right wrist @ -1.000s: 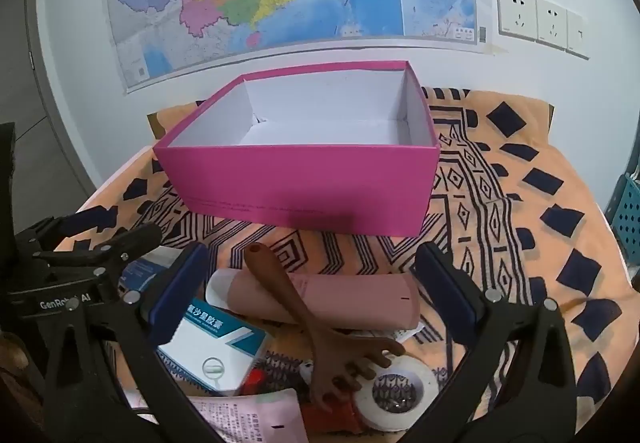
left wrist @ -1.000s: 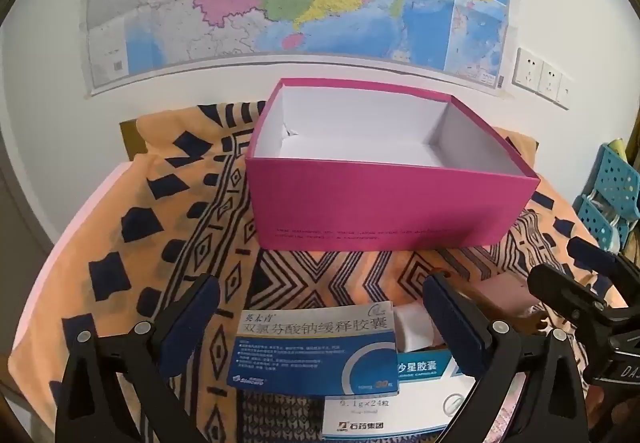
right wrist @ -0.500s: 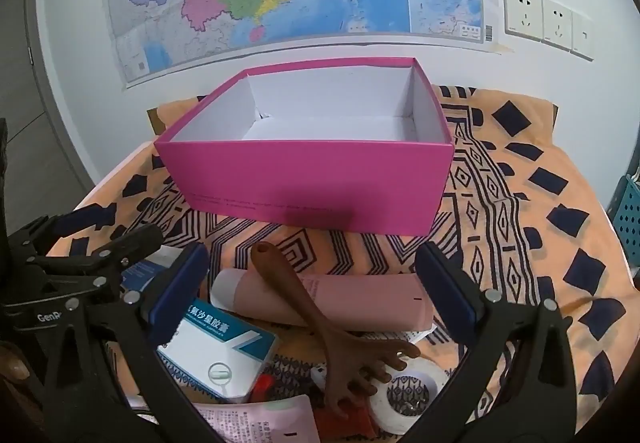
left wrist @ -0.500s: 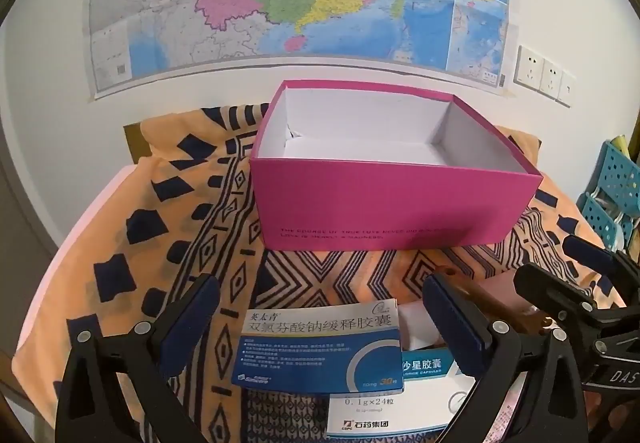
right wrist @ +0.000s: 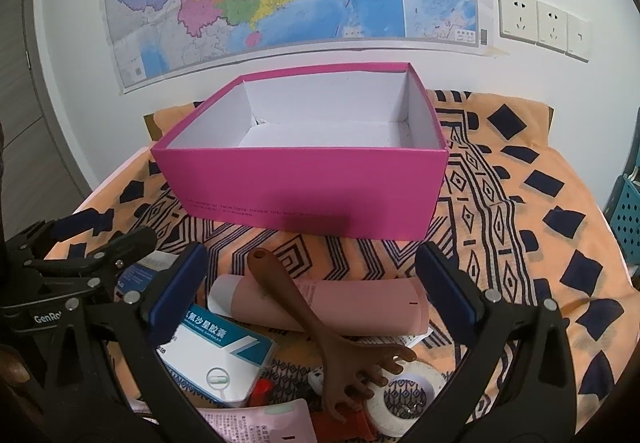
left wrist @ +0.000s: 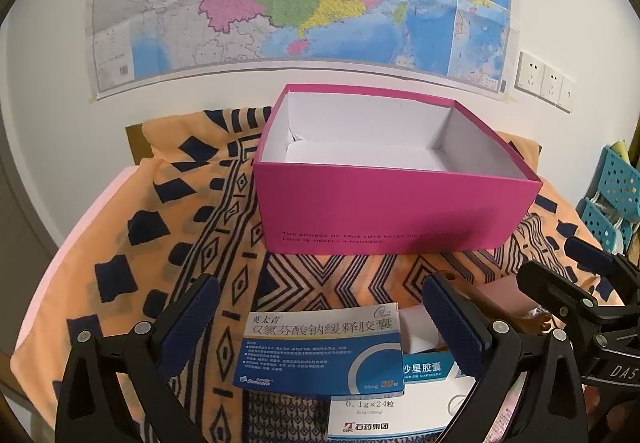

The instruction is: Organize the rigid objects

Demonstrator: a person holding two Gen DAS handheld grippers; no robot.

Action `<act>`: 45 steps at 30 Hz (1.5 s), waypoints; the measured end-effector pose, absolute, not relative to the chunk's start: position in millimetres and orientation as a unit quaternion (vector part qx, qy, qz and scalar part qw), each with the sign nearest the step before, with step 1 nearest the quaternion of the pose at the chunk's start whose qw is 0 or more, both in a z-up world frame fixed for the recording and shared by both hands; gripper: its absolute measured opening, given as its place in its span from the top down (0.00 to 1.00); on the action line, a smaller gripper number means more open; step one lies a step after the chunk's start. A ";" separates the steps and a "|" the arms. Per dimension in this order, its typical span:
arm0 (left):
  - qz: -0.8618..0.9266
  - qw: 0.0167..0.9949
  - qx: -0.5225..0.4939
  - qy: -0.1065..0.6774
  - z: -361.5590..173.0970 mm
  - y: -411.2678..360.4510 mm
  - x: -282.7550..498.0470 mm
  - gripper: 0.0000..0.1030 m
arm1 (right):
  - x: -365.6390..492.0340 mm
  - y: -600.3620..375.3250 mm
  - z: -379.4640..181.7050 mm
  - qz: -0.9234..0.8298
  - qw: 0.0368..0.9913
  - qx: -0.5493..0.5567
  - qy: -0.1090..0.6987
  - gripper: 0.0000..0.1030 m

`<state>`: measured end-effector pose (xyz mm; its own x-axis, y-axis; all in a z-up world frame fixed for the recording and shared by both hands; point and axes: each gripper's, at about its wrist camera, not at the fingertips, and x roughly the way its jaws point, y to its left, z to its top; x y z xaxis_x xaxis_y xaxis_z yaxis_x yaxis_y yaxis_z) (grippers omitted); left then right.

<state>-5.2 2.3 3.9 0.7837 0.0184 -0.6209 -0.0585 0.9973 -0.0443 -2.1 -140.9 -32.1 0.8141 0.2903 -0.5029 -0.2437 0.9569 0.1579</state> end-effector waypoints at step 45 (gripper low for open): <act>-0.031 0.946 -0.025 0.323 0.9 4.8 -24.9 0.00 | -22.3 -151.9 -31.5 0.187 0.944 0.060 0.266 0.00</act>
